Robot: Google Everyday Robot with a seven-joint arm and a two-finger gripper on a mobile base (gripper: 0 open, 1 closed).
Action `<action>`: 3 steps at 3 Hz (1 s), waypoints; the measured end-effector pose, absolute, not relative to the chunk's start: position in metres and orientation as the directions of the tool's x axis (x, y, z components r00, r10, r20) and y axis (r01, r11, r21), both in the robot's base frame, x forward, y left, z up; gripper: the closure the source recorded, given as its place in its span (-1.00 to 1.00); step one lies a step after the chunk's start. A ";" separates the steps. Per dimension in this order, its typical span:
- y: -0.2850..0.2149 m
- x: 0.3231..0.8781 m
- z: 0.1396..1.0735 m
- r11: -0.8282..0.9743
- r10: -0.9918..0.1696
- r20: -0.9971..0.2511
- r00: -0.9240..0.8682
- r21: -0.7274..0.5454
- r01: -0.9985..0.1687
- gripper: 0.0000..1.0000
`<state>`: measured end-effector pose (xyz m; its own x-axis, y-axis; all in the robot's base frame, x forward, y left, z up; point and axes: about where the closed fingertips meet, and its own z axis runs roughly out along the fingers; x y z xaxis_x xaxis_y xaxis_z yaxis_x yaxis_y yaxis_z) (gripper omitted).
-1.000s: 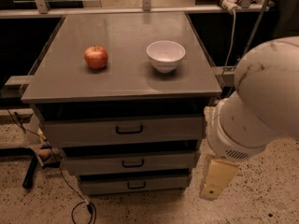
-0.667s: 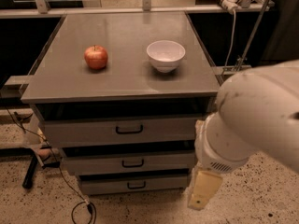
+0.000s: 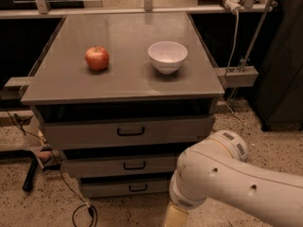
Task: Open bottom drawer
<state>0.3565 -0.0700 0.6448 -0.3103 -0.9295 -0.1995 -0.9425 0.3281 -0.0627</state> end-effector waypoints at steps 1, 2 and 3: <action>-0.057 0.355 0.586 0.365 -0.910 -0.212 -0.357 0.003 -0.931 -1.00; -0.057 0.355 0.587 0.364 -0.910 -0.212 -0.356 0.002 -0.931 -1.00; -0.049 0.365 0.553 0.353 -0.902 -0.250 -0.352 0.041 -0.935 -1.00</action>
Offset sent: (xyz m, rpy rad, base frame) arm -0.0011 0.0097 -0.0449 0.0215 0.0414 -0.0208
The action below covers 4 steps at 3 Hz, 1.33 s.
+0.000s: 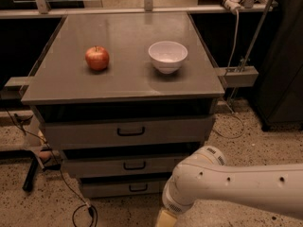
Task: Open bottom drawer
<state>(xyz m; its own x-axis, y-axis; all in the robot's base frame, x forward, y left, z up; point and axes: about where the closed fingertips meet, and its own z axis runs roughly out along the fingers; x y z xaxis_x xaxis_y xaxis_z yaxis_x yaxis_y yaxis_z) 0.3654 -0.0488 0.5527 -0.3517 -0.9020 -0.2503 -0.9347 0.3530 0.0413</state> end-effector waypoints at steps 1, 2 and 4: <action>-0.047 0.395 0.498 0.383 -0.860 -0.344 -0.376 0.051 -0.922 -1.00; -0.040 0.425 0.462 0.410 -0.818 -0.425 -0.387 0.041 -0.911 -1.00; -0.028 0.439 0.428 0.422 -0.792 -0.452 -0.410 0.081 -0.903 -1.00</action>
Offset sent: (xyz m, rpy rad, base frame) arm 0.1003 0.0203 -0.1445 0.2760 -0.1394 -0.1184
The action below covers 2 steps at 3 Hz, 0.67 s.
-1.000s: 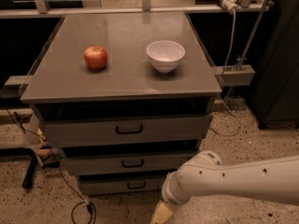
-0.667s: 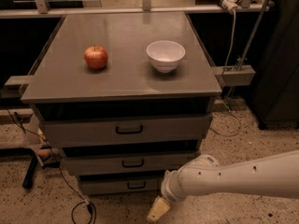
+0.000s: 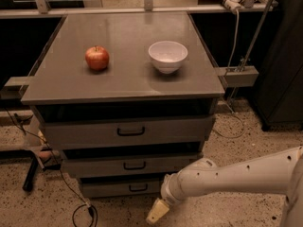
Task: Open bottom drawer
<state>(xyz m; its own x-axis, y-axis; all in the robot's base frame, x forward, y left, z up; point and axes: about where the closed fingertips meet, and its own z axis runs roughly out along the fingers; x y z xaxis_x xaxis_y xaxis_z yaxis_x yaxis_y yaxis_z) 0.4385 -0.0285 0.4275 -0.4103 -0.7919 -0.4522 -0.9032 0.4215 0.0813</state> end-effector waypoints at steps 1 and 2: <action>-0.021 0.436 0.408 0.410 -0.784 -0.461 -0.417 0.119 -0.904 -1.00; -0.007 0.441 0.368 0.401 -0.767 -0.477 -0.429 0.165 -0.901 -1.00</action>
Offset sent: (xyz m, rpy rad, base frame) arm 0.0058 0.0487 -0.1437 0.1403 0.1290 0.0119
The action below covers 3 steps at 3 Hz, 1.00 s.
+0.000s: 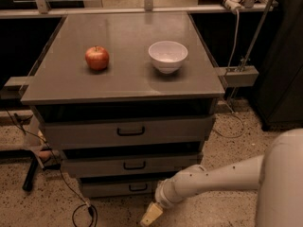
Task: Open bottom drawer
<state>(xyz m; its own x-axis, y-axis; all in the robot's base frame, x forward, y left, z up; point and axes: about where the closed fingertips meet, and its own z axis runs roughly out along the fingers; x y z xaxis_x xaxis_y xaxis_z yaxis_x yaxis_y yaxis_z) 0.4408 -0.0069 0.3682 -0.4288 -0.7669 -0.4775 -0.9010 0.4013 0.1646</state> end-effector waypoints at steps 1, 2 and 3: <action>0.000 0.458 0.281 0.459 -0.726 -0.479 -0.493 0.196 -0.867 -1.00; 0.002 0.457 0.278 0.454 -0.730 -0.480 -0.487 0.193 -0.870 -1.00; 0.007 0.475 0.266 0.468 -0.680 -0.565 -0.467 0.155 -0.870 -1.00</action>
Offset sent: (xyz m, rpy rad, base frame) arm 0.0312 0.0080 -0.1320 0.0134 0.0266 -0.1129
